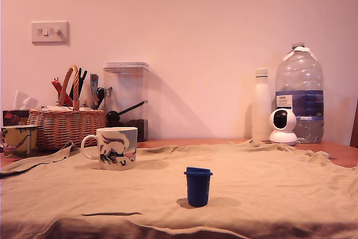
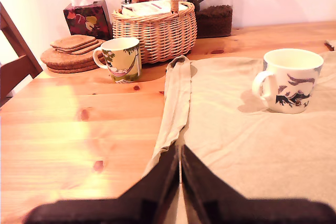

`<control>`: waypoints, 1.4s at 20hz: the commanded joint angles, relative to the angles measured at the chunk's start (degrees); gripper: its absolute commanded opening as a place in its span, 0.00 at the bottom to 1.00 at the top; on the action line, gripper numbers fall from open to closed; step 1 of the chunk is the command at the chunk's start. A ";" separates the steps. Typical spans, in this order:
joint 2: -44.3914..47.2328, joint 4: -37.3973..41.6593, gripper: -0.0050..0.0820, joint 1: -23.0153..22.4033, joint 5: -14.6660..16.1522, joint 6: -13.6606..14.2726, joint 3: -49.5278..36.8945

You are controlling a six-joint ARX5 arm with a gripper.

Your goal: Pick up the coffee capsules on the table and drop them inside the coffee cup

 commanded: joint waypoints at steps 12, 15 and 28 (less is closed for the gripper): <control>-0.24 1.42 0.04 0.20 1.53 -4.11 -0.96; -0.24 5.75 0.04 0.20 2.12 -5.11 -0.87; -0.22 6.43 0.04 -1.25 19.26 -5.79 0.66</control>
